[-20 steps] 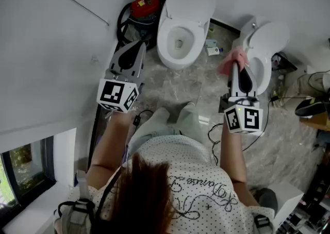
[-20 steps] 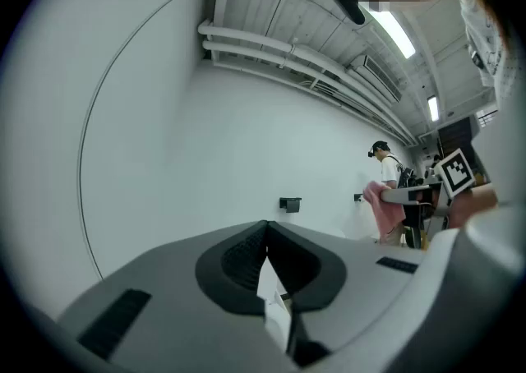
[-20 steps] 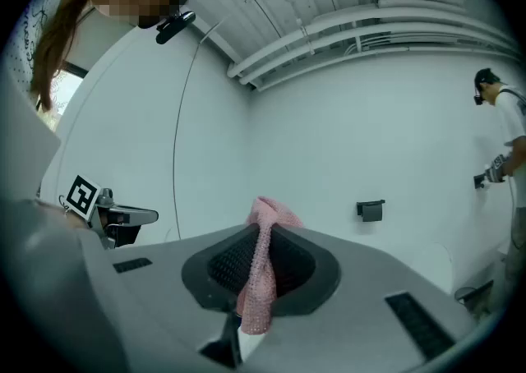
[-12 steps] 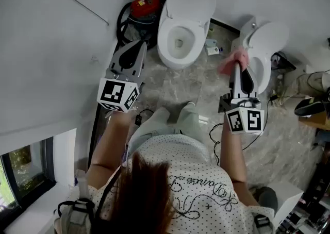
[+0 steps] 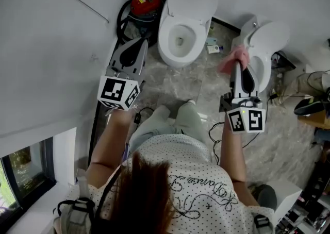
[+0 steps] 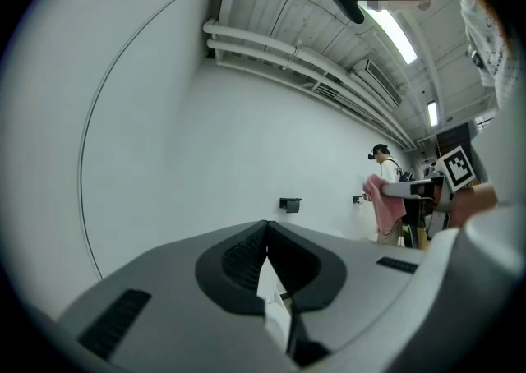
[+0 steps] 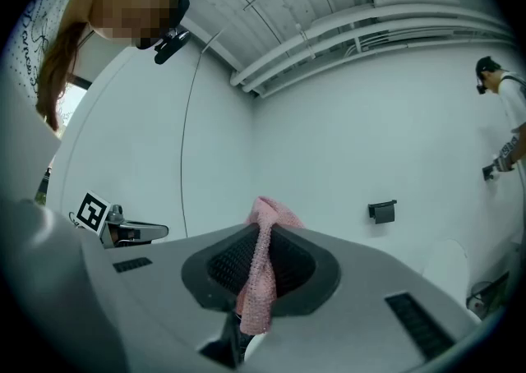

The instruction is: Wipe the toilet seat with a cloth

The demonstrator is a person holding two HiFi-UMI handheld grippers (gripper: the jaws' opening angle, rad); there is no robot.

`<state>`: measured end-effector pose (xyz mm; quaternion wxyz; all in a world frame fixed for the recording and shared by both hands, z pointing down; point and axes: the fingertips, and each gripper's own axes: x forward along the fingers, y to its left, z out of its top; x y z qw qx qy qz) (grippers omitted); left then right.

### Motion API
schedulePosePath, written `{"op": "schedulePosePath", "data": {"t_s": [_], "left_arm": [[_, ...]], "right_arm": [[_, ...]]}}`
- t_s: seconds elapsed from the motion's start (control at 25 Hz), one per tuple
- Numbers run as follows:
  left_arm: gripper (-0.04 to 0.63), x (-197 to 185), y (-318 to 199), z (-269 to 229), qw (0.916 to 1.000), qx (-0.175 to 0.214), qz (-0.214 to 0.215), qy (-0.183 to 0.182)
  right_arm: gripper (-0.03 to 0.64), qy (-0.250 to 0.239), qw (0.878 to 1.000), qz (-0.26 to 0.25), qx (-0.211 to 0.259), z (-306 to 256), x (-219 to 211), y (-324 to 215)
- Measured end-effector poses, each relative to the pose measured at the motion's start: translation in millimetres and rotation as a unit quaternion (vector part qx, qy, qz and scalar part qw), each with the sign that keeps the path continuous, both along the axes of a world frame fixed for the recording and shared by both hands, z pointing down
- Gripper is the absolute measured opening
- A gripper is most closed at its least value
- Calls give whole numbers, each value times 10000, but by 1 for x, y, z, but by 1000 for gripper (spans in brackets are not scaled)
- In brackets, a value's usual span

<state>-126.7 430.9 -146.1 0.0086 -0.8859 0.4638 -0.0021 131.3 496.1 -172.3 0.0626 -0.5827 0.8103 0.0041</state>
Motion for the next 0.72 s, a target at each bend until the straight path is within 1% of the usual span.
{"op": "schedulePosePath", "data": {"t_s": [0.16, 0.28, 0.48, 0.72], "left_arm": [[5, 1, -6, 9, 9999, -138, 24, 0], [5, 7, -20, 15, 9998, -203, 55, -28], [5, 23, -51, 19, 9995, -294, -37, -93], [5, 43, -108, 16, 9994, -256, -184, -128]], "right_arm": [[44, 1, 9999, -34, -125, 6, -2, -4], [44, -16, 9998, -71, -200, 13, 2, -19], [44, -85, 9991, -265, -315, 21, 11, -62], [44, -152, 9981, -551, -246, 19, 23, -133]]}}
